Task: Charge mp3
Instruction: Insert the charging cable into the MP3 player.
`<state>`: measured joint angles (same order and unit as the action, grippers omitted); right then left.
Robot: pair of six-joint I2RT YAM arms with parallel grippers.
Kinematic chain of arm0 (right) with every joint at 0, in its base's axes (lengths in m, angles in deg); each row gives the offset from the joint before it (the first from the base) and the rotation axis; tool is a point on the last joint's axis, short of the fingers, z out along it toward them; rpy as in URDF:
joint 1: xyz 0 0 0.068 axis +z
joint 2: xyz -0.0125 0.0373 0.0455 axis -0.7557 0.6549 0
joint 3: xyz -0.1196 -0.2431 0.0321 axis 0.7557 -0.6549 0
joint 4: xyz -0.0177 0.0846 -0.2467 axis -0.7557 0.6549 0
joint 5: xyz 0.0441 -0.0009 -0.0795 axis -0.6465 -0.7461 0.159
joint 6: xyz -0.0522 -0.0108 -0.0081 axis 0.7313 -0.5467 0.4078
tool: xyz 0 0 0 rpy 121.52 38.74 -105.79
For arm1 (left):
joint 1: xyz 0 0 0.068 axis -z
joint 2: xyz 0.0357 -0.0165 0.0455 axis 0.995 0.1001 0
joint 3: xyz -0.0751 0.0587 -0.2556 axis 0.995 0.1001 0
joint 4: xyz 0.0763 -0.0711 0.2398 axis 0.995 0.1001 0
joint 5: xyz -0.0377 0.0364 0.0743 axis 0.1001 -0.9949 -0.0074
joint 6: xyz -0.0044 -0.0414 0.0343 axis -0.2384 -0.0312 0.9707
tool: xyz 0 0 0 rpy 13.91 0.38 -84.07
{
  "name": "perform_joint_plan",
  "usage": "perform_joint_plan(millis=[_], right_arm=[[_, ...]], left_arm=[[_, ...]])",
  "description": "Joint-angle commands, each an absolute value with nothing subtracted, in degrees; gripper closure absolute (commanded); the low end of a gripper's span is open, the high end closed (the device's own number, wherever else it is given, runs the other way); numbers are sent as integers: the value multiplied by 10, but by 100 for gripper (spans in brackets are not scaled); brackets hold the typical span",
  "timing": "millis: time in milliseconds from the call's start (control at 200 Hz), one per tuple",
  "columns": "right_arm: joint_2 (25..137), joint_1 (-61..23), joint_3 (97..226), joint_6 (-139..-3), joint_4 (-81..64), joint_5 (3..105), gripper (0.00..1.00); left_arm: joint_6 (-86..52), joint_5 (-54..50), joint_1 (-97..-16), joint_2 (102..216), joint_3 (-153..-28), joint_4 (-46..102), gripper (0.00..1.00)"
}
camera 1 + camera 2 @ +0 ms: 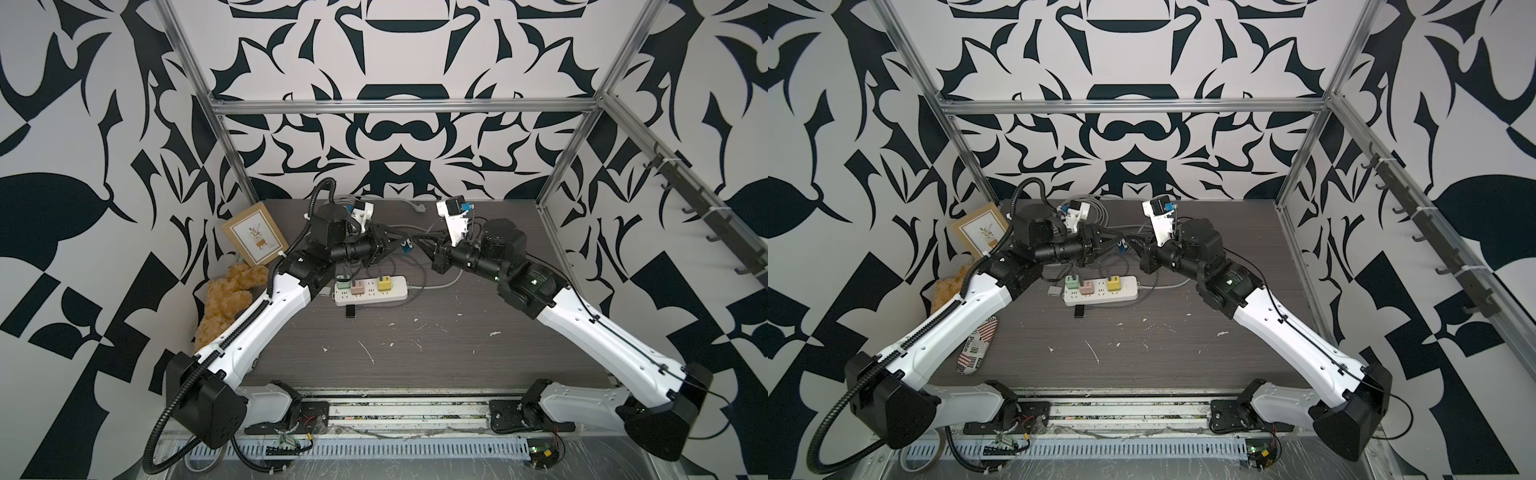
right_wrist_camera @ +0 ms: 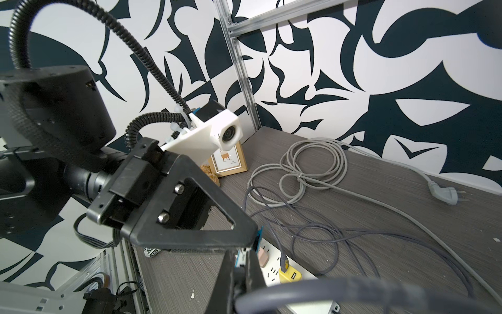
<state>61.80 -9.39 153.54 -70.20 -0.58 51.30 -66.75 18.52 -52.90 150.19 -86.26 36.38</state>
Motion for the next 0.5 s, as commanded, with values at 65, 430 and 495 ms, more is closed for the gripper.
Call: perform_joint_plan(millis=[65,430,495], right_arm=[[622,-96,1504,-655,143,539,100],[636,-95,1566,-532,240,539,100],[644,-95,1576,-524,251,540,100]], left_arm=[[-697,254,-527,1478,-880,224,100],[-681,301,-538,1499,-889,262,100],[-681,302,-539,1499,-890,262,100]])
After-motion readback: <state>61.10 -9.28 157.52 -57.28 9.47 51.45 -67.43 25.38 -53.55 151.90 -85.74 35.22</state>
